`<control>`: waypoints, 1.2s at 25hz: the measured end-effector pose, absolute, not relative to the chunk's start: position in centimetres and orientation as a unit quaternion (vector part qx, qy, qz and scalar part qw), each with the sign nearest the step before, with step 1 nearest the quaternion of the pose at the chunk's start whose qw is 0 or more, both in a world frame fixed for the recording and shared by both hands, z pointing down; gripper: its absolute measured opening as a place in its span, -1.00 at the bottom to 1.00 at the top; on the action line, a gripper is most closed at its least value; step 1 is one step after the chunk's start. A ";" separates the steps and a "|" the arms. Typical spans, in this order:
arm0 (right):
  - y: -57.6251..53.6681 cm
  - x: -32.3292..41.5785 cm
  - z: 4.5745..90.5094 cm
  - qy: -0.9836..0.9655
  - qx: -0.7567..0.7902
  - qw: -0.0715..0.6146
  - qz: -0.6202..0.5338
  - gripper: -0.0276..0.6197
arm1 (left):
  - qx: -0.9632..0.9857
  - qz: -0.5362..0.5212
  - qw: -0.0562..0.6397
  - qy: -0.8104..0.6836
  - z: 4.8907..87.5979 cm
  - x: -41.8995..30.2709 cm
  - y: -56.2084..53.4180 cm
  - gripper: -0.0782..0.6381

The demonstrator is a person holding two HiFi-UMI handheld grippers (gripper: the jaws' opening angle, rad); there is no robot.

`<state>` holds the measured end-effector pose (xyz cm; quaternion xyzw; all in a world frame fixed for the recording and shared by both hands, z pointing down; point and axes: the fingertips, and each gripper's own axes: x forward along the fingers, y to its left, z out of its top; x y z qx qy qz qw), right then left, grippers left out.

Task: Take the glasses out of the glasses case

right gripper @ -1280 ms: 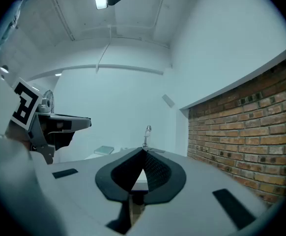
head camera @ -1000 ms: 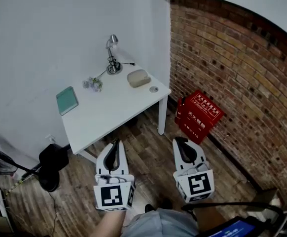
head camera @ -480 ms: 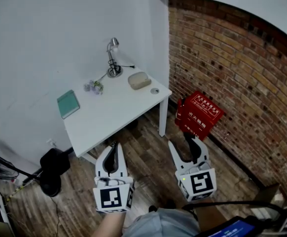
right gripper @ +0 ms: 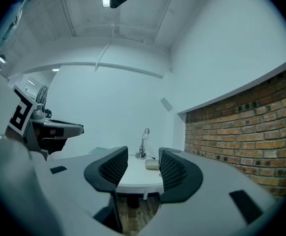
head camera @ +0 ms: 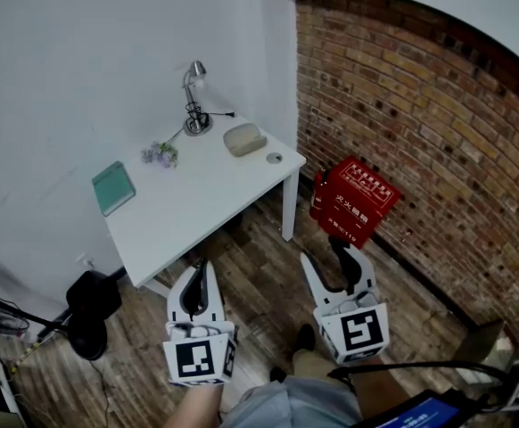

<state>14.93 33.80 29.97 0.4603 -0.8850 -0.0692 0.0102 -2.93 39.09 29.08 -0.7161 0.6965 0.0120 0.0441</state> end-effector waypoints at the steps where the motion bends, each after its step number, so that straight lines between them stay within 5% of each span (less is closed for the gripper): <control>1: 33.4 14.9 30.1 -0.885 0.461 0.010 -0.068 -0.26 | -0.716 0.011 0.043 0.696 29.2 -3.0 38.6 -0.76; 30: 2.5 14.0 32.7 -0.910 0.413 0.003 -0.026 -0.28 | -0.685 -0.044 0.051 0.725 29.7 -2.8 10.4 -0.76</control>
